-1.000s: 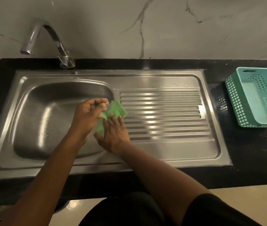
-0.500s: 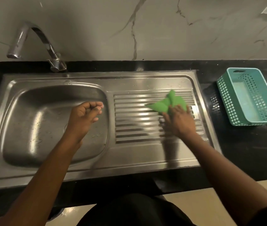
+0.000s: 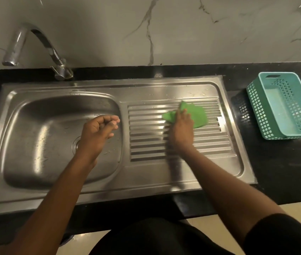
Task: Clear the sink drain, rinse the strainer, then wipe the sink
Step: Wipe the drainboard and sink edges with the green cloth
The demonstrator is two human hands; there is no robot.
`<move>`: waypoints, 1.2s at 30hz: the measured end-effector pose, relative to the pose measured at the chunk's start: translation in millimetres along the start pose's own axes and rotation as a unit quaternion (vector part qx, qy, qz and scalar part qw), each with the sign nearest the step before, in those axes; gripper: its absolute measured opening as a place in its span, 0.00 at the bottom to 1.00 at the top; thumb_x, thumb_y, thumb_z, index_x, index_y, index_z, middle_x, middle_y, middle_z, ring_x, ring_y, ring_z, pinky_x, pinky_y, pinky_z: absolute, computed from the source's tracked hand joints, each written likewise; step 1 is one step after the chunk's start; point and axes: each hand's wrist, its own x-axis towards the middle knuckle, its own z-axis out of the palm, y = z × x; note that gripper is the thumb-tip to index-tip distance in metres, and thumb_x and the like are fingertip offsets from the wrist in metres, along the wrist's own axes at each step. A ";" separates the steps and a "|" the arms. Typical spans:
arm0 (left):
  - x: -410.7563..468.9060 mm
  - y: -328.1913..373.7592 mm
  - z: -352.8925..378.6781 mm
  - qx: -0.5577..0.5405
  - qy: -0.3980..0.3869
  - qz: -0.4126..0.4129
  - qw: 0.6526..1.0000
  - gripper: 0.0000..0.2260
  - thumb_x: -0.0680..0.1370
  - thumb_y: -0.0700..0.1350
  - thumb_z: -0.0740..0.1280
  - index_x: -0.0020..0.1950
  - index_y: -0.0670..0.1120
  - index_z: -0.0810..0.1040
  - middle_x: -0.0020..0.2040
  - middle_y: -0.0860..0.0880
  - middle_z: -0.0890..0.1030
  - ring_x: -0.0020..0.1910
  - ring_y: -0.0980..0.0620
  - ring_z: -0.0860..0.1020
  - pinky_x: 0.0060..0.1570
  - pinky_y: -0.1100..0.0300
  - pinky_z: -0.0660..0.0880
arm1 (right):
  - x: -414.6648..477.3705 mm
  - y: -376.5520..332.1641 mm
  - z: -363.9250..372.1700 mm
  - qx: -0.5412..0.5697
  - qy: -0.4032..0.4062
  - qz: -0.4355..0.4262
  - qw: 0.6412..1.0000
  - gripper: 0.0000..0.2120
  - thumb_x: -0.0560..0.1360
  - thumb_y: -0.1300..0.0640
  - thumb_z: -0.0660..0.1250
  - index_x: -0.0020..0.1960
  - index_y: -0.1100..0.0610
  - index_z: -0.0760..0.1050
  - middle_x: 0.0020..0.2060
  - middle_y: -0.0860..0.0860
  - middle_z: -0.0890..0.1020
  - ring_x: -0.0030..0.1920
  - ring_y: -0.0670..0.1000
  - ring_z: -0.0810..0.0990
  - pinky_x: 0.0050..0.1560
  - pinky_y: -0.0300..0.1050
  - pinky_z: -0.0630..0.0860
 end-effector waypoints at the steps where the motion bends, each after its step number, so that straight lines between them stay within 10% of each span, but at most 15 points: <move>1: 0.7 -0.3 1.9 0.002 -0.001 -0.002 1.000 0.08 0.84 0.41 0.68 0.58 0.49 0.86 0.59 0.49 0.88 0.62 0.46 0.85 0.66 0.40 0.79 | -7.3 -19.8 8.5 0.011 -0.018 -0.030 0.999 0.34 0.81 0.64 0.59 0.85 0.61 0.52 0.83 0.64 0.57 0.82 0.66 0.56 0.82 0.61 0.54; 11: 5.0 9.4 23.2 0.012 -0.007 0.009 1.000 0.08 0.84 0.41 0.67 0.60 0.48 0.85 0.58 0.45 0.88 0.62 0.44 0.85 0.65 0.42 0.80 | -7.8 -77.3 23.2 -0.039 -0.112 -0.313 0.942 0.31 0.83 0.52 0.62 0.84 0.50 0.59 0.84 0.53 0.59 0.84 0.59 0.57 0.82 0.61 0.56; 21: 3.5 5.2 14.1 0.007 0.001 -0.002 1.000 0.09 0.83 0.41 0.69 0.57 0.52 0.86 0.58 0.49 0.88 0.62 0.46 0.85 0.66 0.42 0.80 | 53.4 114.8 -34.0 -0.082 -0.005 -0.055 0.995 0.24 0.83 0.55 0.56 0.76 0.63 0.70 0.67 0.68 0.76 0.68 0.70 0.75 0.69 0.64 0.73; 26: 2.8 3.5 13.2 0.012 -0.006 -0.002 1.000 0.08 0.83 0.41 0.69 0.59 0.49 0.86 0.58 0.49 0.88 0.62 0.48 0.85 0.66 0.43 0.80 | 56.1 71.2 -20.8 -0.049 0.011 0.080 0.996 0.29 0.84 0.57 0.55 0.83 0.61 0.58 0.80 0.69 0.61 0.80 0.71 0.61 0.79 0.65 0.61; 36: 4.6 4.1 19.2 0.019 -0.009 0.008 1.000 0.08 0.84 0.40 0.68 0.60 0.46 0.85 0.58 0.47 0.88 0.63 0.44 0.85 0.65 0.41 0.80 | 14.5 -91.0 20.5 -0.085 -0.105 -0.105 0.985 0.34 0.85 0.52 0.56 0.85 0.64 0.47 0.83 0.69 0.51 0.83 0.70 0.50 0.83 0.63 0.52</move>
